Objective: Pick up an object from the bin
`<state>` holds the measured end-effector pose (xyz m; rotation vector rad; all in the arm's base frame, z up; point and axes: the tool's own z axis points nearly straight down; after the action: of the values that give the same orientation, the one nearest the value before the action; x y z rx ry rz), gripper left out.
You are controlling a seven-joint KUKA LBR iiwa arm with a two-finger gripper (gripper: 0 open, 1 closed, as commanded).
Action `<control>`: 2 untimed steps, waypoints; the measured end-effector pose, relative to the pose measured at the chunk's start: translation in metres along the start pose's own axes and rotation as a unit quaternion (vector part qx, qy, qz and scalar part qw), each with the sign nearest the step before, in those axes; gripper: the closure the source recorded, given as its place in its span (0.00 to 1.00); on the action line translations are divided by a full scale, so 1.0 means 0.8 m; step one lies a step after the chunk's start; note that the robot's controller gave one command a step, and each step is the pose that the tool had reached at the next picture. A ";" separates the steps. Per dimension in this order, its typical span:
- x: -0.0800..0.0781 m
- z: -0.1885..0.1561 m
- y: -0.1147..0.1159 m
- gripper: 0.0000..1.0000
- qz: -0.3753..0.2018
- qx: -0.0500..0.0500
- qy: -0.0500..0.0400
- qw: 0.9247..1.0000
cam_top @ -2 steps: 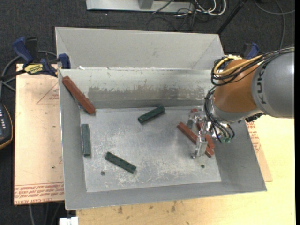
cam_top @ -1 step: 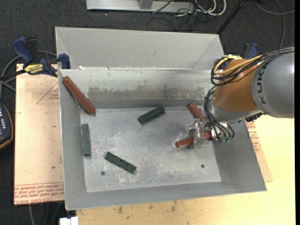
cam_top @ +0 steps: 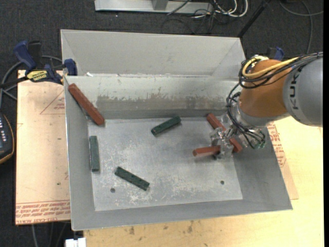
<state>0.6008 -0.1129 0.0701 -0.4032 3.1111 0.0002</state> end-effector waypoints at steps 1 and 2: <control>0.000 0.000 0.000 0.00 0.000 0.000 0.000 1.000; 0.000 0.000 0.000 1.00 0.000 0.000 0.000 1.000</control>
Offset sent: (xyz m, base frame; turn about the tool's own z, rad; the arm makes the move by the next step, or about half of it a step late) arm 0.0000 0.0000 0.0000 0.0000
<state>0.6008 -0.1129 0.0705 -0.4025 3.1117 0.0014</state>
